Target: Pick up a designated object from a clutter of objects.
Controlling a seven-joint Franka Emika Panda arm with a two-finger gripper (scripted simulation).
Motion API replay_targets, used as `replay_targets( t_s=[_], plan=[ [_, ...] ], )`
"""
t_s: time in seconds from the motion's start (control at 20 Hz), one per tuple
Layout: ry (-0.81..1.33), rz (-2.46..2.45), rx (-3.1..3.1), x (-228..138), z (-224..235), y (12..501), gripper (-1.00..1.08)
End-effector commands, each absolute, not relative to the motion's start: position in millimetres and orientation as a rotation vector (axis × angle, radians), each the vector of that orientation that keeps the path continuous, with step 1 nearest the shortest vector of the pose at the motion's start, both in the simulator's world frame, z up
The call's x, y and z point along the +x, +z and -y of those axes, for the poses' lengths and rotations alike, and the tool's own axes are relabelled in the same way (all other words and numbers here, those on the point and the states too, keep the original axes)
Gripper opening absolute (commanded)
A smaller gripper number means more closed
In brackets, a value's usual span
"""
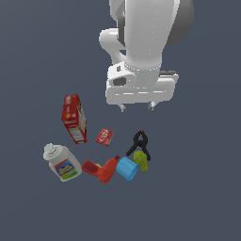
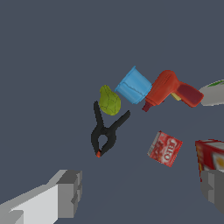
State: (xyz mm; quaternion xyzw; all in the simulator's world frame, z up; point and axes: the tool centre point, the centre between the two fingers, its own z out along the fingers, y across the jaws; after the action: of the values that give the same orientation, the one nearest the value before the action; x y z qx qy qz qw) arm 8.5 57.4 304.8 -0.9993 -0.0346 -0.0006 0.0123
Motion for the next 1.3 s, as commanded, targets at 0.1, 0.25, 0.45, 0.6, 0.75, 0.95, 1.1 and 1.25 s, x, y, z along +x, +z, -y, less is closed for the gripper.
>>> replay_targets(
  t_s=[0.1,0.25,0.45,0.6,0.75,0.95,1.1,1.25],
  plan=[
    [0.001,0.075,-3.113,12,-63,286,1.0],
    [0.003,0.039,-3.111,14,-68,267,1.0],
    [0.006,-0.025,-3.109,17,-76,233,1.0],
    [0.008,-0.084,-3.108,17,-83,202,1.0],
    [0.009,-0.15,-3.109,14,-90,168,1.0],
    [0.008,-0.226,-3.112,9,-97,130,1.0],
    [0.006,-0.271,-3.115,4,-100,108,1.0],
    [0.004,-0.306,-3.118,0,-102,90,1.0]
  ],
)
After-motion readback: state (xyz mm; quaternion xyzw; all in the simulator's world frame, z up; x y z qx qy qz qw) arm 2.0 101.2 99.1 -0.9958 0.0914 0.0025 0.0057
